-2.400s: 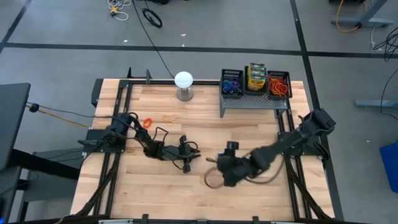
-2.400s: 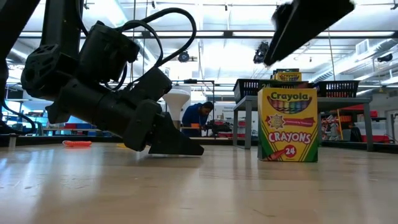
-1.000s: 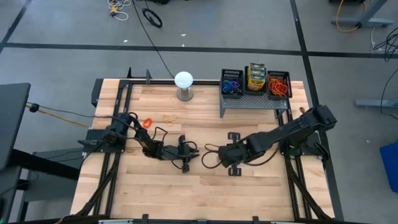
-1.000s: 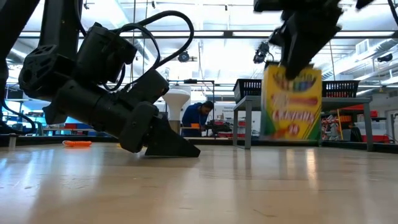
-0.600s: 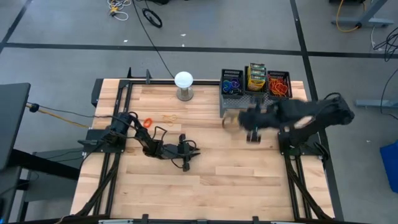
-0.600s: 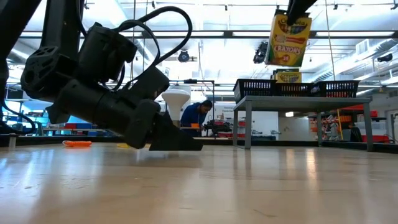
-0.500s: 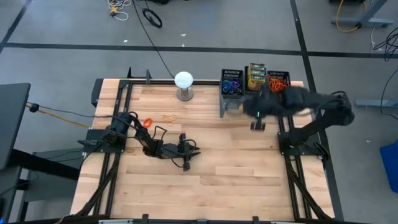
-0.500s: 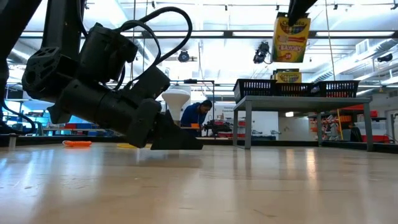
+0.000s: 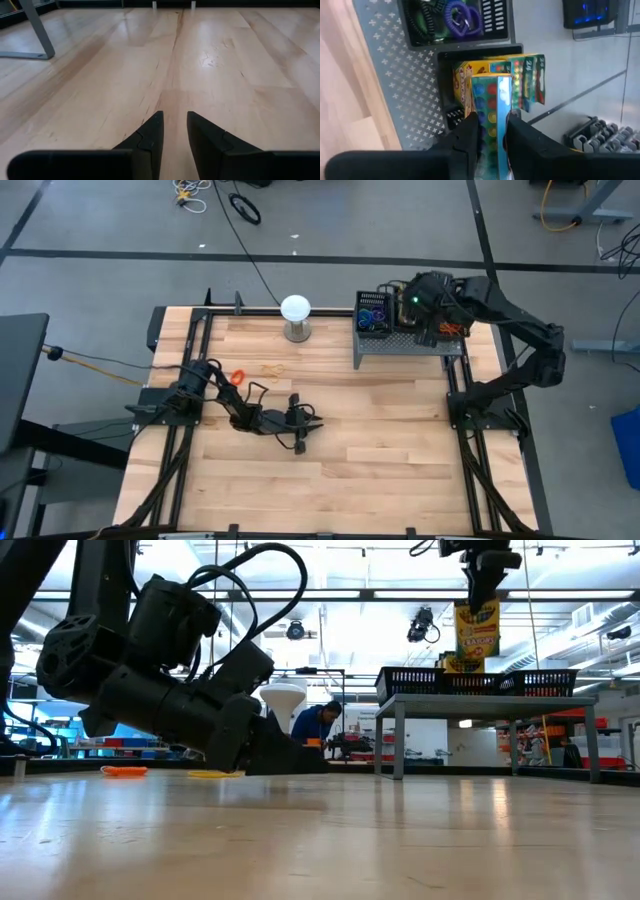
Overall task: Pick & Place Office Desk Supplies
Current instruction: Put the yellow crayon box into the middle black basket on the shelf
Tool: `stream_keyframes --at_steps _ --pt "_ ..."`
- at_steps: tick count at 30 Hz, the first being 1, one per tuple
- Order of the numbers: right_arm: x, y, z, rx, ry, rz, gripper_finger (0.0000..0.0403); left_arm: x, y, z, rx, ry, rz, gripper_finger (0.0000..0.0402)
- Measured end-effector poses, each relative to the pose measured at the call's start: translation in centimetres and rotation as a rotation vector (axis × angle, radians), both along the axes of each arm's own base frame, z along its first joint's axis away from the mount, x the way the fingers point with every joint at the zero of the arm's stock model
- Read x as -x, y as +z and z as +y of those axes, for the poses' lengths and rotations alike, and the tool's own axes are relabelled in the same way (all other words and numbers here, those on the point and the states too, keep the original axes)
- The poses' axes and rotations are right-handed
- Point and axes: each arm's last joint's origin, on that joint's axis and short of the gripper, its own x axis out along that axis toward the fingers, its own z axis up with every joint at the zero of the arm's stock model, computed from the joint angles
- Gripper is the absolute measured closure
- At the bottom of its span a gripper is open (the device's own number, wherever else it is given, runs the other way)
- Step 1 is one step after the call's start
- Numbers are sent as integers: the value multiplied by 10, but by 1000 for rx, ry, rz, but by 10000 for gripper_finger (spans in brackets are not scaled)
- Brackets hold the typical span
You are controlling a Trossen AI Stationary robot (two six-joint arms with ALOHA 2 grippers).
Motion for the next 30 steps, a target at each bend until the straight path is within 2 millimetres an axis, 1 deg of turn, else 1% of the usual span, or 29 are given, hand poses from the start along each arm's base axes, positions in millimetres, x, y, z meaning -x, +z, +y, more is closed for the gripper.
stream_keyframes --at_steps 5,12,15,21,26,30 --pt "1 0 -8 -18 18 -12 314 0 0 0 1 0 -2 308" --pt "-1 -2 -10 -43 49 -9 314 0 0 0 3 0 -2 308" --pt "-4 -9 -11 -45 71 11 314 0 0 0 5 0 -3 308" --pt "-9 -32 -19 -33 88 84 314 0 0 0 5 0 -2 308" --pt "-14 -41 -21 -22 99 83 309 0 0 0 5 0 -3 308" --pt "-14 -43 -21 -21 90 84 294 0 0 0 6 -4 -2 308"
